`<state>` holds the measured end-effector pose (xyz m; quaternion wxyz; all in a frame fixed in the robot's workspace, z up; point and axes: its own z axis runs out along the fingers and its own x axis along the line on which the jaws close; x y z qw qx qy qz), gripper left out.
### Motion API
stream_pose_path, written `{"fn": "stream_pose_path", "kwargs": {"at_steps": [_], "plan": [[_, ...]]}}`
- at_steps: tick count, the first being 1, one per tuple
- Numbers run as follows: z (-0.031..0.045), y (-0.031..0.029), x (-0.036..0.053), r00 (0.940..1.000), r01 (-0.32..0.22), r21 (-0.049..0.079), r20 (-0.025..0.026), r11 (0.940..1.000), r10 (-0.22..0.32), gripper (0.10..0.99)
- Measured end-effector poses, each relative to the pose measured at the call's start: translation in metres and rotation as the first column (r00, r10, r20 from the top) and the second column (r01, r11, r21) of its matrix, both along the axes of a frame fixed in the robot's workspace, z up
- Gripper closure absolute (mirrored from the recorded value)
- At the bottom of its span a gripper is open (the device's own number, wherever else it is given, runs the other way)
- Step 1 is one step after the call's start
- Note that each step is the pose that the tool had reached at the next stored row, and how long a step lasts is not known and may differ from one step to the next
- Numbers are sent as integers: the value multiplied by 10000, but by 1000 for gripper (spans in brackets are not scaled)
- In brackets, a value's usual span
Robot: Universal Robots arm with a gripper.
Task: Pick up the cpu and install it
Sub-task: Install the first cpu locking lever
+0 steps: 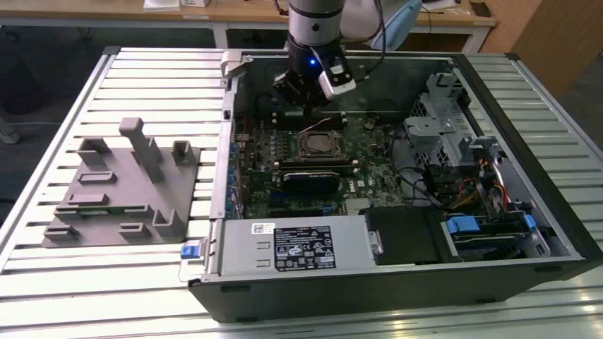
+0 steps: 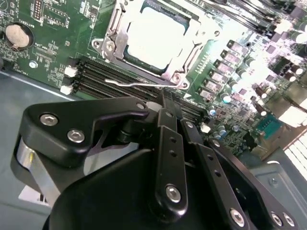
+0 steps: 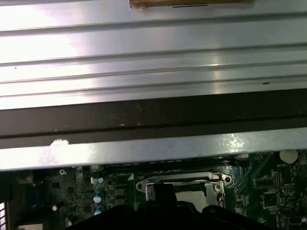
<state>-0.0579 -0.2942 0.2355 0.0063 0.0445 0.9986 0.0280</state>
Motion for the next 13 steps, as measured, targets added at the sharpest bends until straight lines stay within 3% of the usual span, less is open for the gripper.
{"fn": "stream_pose_path", "kwargs": {"at_steps": [4, 7, 13], "plan": [[-49, 18, 52, 10000, -80, -16, 0, 10000, 80, 980], [-70, 77, 66, 10000, -83, -197, -2, 9998, 83, 980], [-96, 101, 96, 9992, -411, -206, 3, 9989, 411, 980]]}}
